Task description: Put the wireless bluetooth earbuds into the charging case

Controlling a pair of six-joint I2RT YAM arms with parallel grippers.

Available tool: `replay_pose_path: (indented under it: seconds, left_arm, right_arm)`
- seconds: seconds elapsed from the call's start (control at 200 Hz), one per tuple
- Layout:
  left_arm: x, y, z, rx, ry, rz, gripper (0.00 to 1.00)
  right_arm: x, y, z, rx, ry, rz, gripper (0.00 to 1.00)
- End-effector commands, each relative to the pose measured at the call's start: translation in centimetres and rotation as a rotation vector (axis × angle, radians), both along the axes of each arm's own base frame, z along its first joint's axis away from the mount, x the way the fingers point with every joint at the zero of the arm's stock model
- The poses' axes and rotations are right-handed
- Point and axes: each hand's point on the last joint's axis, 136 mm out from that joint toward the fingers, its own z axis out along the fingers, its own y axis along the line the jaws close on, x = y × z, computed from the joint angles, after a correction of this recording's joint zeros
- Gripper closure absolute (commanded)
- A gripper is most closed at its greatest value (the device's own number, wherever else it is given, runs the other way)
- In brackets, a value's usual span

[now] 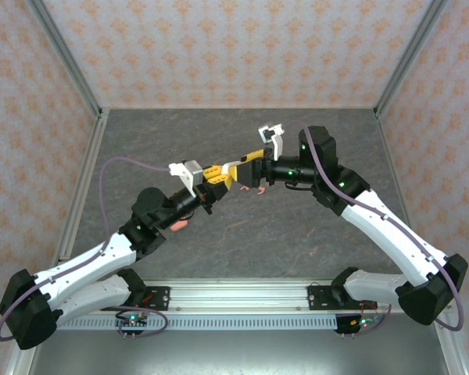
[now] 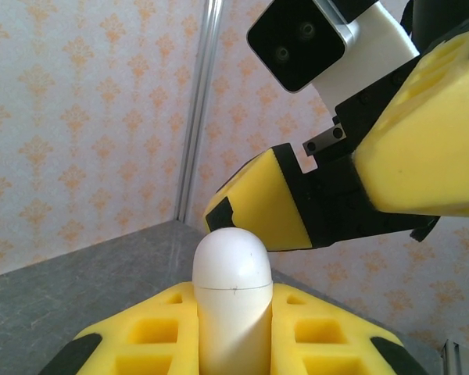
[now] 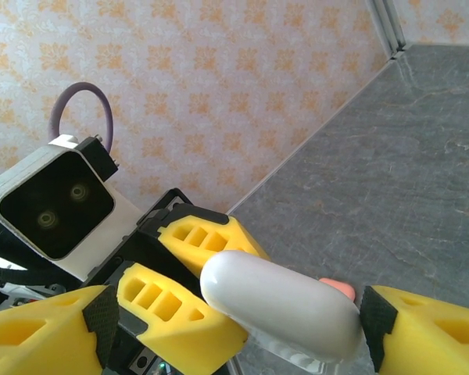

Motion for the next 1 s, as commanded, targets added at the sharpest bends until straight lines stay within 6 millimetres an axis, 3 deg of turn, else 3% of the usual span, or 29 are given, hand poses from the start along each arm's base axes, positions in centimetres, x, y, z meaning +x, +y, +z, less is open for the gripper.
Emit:
replay_pose_path:
  seconds: [0.0, 0.185, 0.305, 0.405, 0.701, 0.996]
  left_arm:
    - [0.1, 0.5, 1.3, -0.01, -0.034, 0.03, 1.0]
    - [1.5, 1.3, -0.1, 0.032, 0.027, 0.118, 1.0]
    - [3.4, 2.3, -2.6, 0.091, 0.146, 0.219, 1.0]
    - [5.4, 2.9, -5.2, 0.103, 0.282, 0.252, 1.0]
    - [10.8, 5.7, -16.1, 0.131, 0.747, 0.352, 1.0]
    - [15.6, 6.2, -21.4, 0.199, 0.927, 0.339, 1.0]
  right_arm:
    - [0.8, -0.9, 0.3, -0.041, -0.05, -0.077, 0.15]
    - [5.0, -6.0, -2.6, -0.268, -0.034, -0.424, 0.03]
    - [6.9, -9.4, -4.7, -0.318, 0.048, -0.591, 0.01]
    - [7.6, -10.9, -6.9, -0.291, 0.148, -0.649, 0.01]
    - [8.0, -12.0, -11.5, -0.314, 0.282, -0.681, 0.01]
    - [7.8, -11.6, -12.6, -0.338, 0.31, -0.654, 0.01]
